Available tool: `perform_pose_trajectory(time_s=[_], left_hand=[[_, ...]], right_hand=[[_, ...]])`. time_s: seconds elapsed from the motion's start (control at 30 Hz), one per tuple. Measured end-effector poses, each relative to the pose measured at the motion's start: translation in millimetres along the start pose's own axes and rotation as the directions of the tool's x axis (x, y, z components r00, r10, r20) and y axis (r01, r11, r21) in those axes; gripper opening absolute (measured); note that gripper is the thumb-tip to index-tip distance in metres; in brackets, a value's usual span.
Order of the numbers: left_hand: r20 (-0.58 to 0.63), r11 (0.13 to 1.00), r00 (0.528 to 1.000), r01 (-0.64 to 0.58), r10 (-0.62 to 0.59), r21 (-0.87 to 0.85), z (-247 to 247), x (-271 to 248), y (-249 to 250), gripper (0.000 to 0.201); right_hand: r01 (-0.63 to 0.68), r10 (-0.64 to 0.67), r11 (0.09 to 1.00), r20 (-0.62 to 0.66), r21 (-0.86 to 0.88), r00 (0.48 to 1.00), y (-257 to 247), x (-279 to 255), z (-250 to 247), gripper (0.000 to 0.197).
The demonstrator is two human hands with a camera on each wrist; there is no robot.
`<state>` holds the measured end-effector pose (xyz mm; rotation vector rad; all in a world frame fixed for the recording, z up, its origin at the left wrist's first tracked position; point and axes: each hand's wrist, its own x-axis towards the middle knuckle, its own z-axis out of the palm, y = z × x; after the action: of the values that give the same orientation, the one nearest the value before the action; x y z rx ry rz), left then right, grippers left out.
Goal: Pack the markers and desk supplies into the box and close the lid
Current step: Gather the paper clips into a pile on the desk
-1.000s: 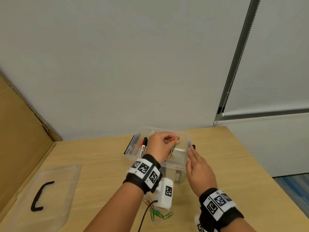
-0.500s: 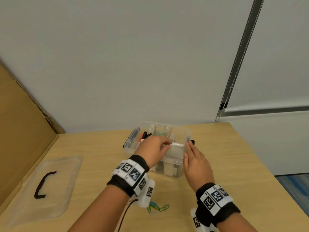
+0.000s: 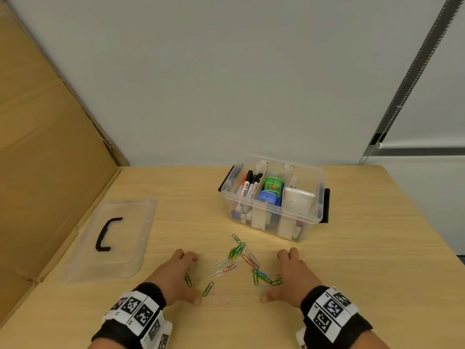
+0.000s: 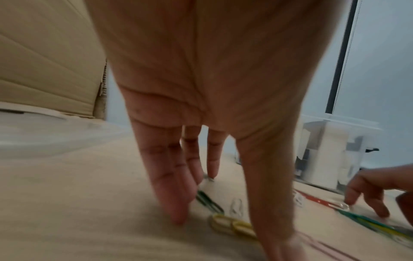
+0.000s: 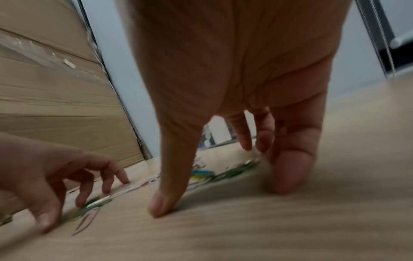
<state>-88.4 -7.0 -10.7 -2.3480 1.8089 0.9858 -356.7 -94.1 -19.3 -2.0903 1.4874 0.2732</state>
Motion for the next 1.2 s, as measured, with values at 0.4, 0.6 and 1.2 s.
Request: perform_pose_trajectory(time_s=[0.4,0.6,1.2], left_hand=[[-0.215,0.936,0.94,-0.304,0.265,-0.179,8.2,27.1,32.5,0.045],[-0.167,0.983,0.971,-0.158,0.172,0.092,13.5,17.4,29.9,0.113],[-0.12,0.944,0.937,-0.329,0.327,0.003,13.8,48.9,31.3,0.086]], right_hand=[[0.163,-0.138,0.968,-0.136,0.192,0.981,-40.8,32.0,7.3,0.049],[0.395,-0.416,0.898,-0.089,-0.193,0.905,-48.7,46.8,0.3,0.068],[0.339,-0.336,0.937,0.051,-0.078,0.94,-24.5,41.9,0.7,0.105]])
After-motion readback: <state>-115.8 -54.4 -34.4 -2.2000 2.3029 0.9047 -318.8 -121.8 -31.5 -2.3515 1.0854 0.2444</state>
